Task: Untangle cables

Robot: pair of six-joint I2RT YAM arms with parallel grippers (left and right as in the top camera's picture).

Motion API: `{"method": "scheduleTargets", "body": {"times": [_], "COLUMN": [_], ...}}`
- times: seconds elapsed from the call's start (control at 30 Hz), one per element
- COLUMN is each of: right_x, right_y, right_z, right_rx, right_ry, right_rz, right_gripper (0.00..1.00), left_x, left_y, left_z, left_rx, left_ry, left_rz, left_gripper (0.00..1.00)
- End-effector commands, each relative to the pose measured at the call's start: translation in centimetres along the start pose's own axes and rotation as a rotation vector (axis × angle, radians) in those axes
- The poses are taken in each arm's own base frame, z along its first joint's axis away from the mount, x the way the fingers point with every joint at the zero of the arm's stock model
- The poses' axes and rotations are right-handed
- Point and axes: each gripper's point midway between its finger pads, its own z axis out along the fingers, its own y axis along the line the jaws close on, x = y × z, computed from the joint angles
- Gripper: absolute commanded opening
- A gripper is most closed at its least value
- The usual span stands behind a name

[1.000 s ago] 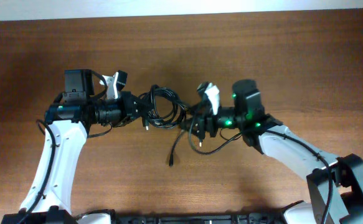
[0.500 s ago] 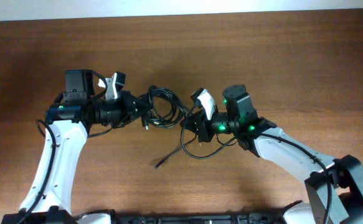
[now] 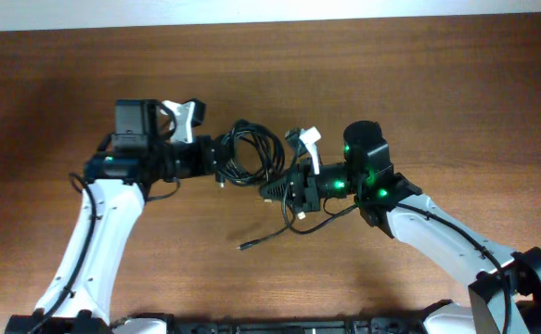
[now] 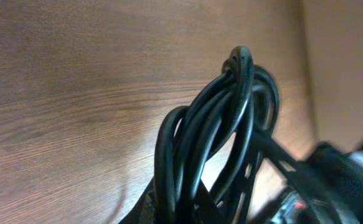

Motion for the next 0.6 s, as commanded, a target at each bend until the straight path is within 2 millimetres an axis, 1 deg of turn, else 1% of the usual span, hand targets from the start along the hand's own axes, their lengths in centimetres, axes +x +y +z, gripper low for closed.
{"method": "scheduleTargets", "body": {"times": [0.0,0.1,0.17,0.27,0.3,0.37,0.4,0.47,0.53,0.57], "right_x": [-1.3,-2.1,-2.4,-2.4,-2.3,-2.0,-2.0,-2.0,-2.2,-2.4], "right_y": [2.3,0.2,-1.6,-4.9,-5.7,-6.5,-6.9,-7.9,-8.3,-8.3], "right_z": [-0.1,-0.2,-0.5,-1.8,-2.2,-2.4,-2.6,-3.1,-3.3,-3.4], "right_rx": [-0.062,0.042,0.13,0.279,0.316,0.353,0.375,0.433,0.458,0.461], "right_ry": [-0.013,-0.079,-0.121,-0.177,-0.187,-0.194,-0.201,-0.224,-0.242,-0.249], "right_rz": [0.049,0.094,0.14,0.233,0.257,0.281,0.29,0.305,0.3,0.295], "right_gripper": [0.04,0.04,0.04,0.04,0.04,0.04,0.04,0.04,0.04,0.04], "left_x": [0.4,1.1,1.5,1.5,1.4,1.4,1.5,2.4,3.2,3.5], "left_y": [-0.5,-1.7,-2.1,-2.1,-2.6,-4.3,-5.5,-8.5,-10.2,-10.7], "left_z": [1.1,2.0,2.3,2.2,2.2,2.1,2.1,1.6,1.0,0.8], "left_rx": [-0.125,-0.125,-0.118,-0.118,-0.095,-0.004,0.063,0.246,0.36,0.395], "left_ry": [-0.001,0.022,0.032,0.032,0.029,0.028,0.033,0.062,0.085,0.092], "left_rz": [0.113,0.157,0.167,0.166,0.172,0.189,0.223,0.323,0.369,0.38], "left_gripper": [0.0,0.0,0.0,0.0,0.0,0.0,0.0,0.0,0.0,0.0]}}
